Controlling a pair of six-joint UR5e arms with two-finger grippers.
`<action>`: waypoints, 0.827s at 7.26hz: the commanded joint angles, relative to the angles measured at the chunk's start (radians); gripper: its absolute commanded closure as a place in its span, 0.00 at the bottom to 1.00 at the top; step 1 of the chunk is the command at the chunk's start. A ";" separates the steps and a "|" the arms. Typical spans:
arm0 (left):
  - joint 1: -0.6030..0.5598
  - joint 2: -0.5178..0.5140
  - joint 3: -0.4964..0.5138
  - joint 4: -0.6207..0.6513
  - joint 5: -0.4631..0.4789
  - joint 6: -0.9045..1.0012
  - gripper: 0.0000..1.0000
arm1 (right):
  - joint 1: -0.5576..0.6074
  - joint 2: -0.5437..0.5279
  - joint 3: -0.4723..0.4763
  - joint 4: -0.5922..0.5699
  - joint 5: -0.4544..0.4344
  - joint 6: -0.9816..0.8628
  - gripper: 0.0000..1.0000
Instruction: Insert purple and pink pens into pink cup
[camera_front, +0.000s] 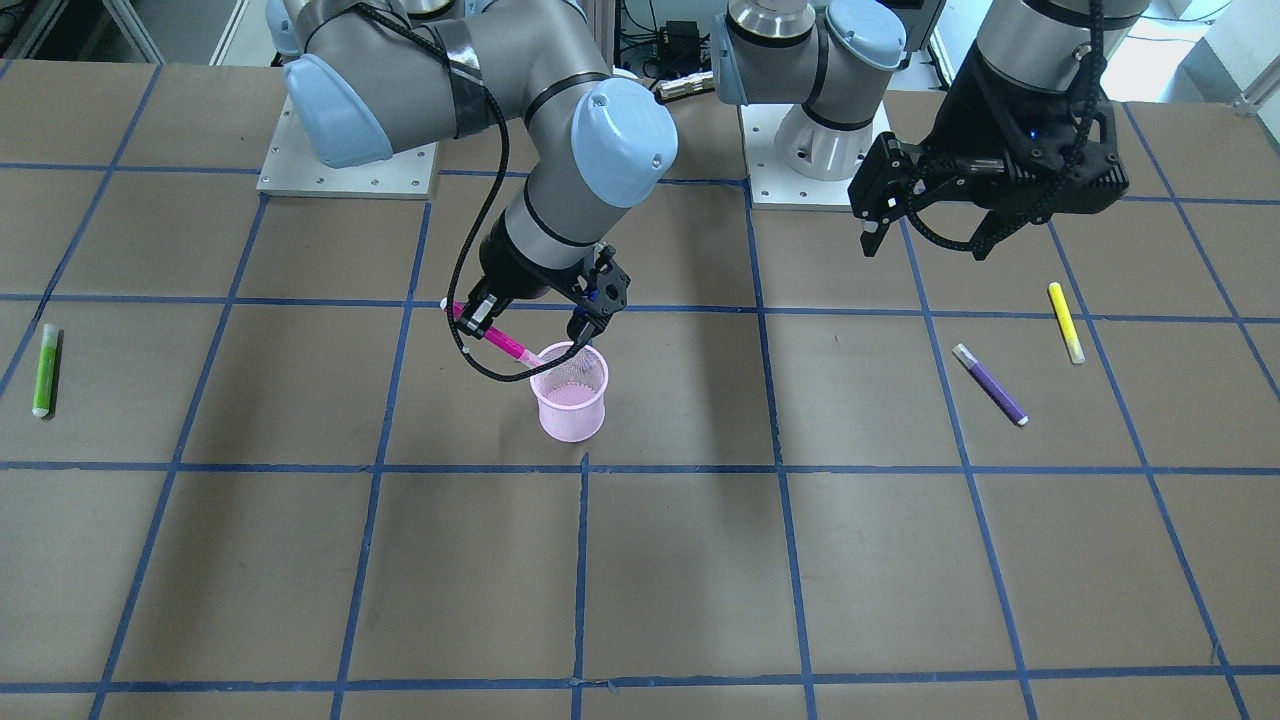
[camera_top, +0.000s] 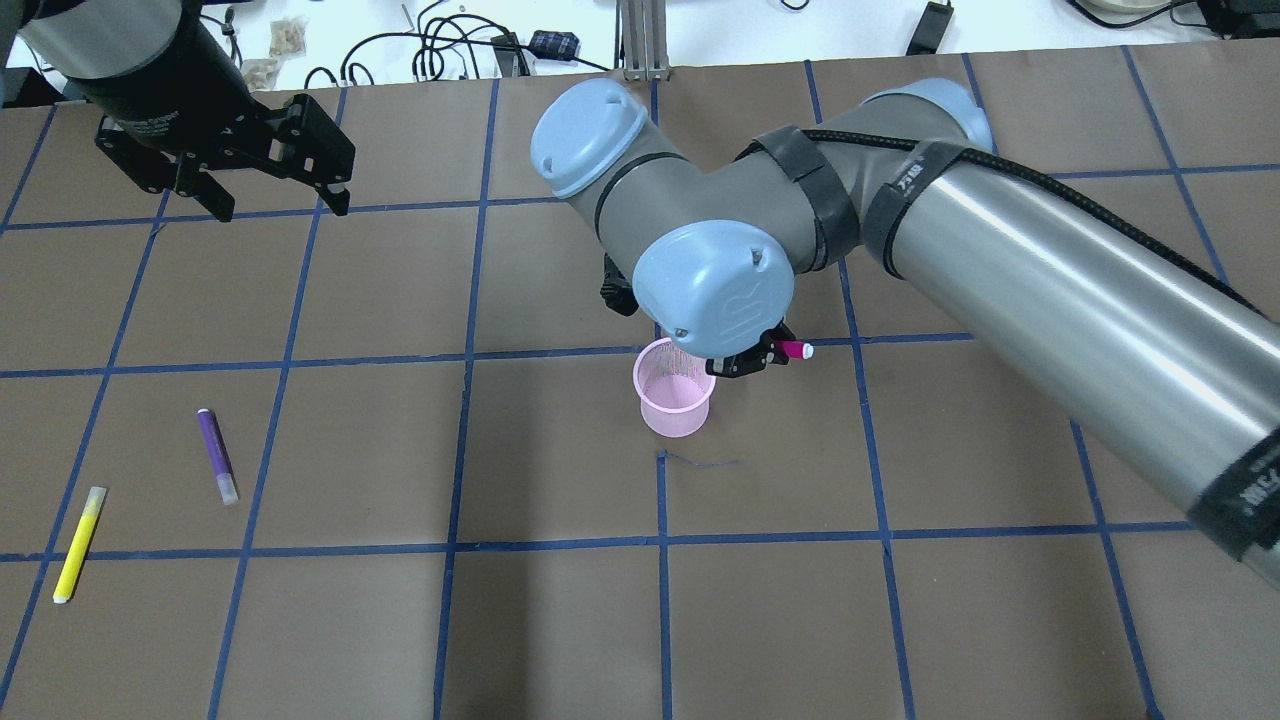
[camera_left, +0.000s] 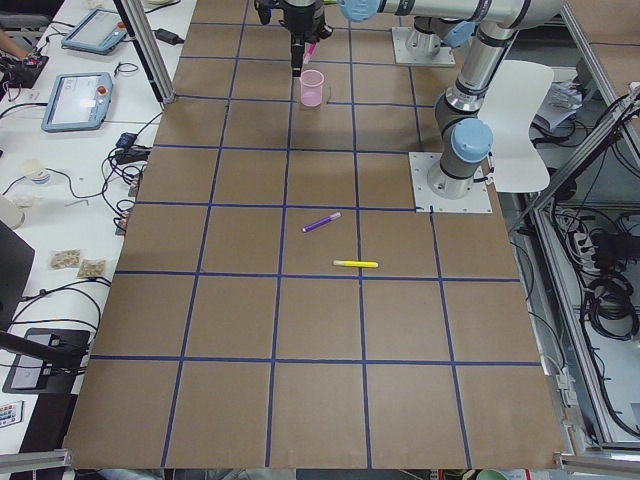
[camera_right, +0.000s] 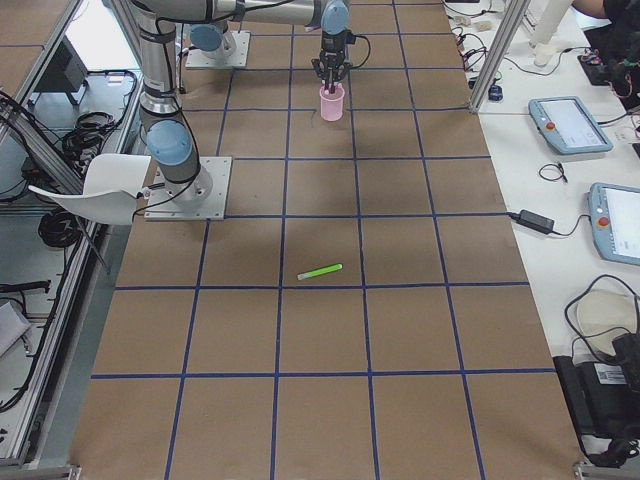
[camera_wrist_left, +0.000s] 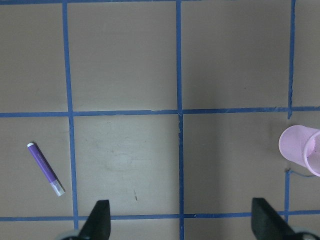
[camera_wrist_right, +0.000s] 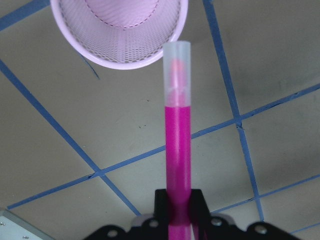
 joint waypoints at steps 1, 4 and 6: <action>0.004 -0.001 -0.029 0.003 -0.002 0.002 0.00 | 0.071 0.051 -0.002 0.011 -0.058 0.041 1.00; 0.002 0.000 -0.044 0.025 -0.005 0.001 0.00 | 0.113 0.085 0.000 0.011 -0.078 0.081 1.00; 0.002 0.002 -0.044 0.023 -0.003 0.001 0.00 | 0.139 0.120 -0.003 0.011 -0.080 0.120 1.00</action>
